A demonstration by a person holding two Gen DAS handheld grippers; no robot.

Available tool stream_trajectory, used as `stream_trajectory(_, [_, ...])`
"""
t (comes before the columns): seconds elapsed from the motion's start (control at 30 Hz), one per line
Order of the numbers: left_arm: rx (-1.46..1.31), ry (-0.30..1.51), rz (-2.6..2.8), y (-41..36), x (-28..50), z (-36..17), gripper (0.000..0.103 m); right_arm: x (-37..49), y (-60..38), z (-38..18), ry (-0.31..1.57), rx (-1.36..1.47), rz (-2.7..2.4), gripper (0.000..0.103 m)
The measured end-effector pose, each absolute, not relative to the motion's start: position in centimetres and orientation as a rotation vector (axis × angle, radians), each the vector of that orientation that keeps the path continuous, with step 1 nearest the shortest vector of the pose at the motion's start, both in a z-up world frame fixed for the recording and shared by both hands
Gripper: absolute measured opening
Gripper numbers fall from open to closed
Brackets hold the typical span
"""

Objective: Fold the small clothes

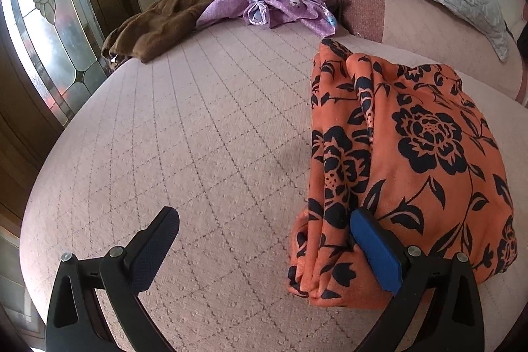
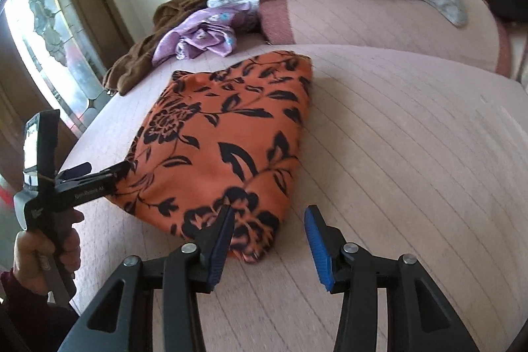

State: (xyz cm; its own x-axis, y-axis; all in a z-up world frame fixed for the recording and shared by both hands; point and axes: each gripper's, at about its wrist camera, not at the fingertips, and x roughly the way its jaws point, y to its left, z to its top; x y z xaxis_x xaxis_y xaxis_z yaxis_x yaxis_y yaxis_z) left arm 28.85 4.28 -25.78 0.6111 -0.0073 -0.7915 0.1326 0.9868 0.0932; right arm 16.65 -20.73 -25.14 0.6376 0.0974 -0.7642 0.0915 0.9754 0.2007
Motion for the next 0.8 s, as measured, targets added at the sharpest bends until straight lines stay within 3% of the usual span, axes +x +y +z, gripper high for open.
stream_trajectory(0.2, [0.085,0.898,-0.094,5.4,28.8,-24.9,0.103,15.8,-21.5,-24.2,0.912,0.267,-0.028,0.049])
stream_trajectory(0.27, [0.062,0.904,-0.097,5.9,29.0,-24.8,0.103,15.9,-21.5,-24.0,0.922,0.271,-0.030,0.058])
stream_trajectory(0.43, [-0.026,0.952,-0.115,7.4,29.8,-25.6,0.103,16.9,-21.5,-24.3,0.947,0.345,-0.024,0.067])
stream_trajectory(0.8, [-0.070,0.959,-0.178,6.7,29.9,-25.8,0.103,18.4,-23.6,-27.2,0.986,0.615,-0.014,0.067])
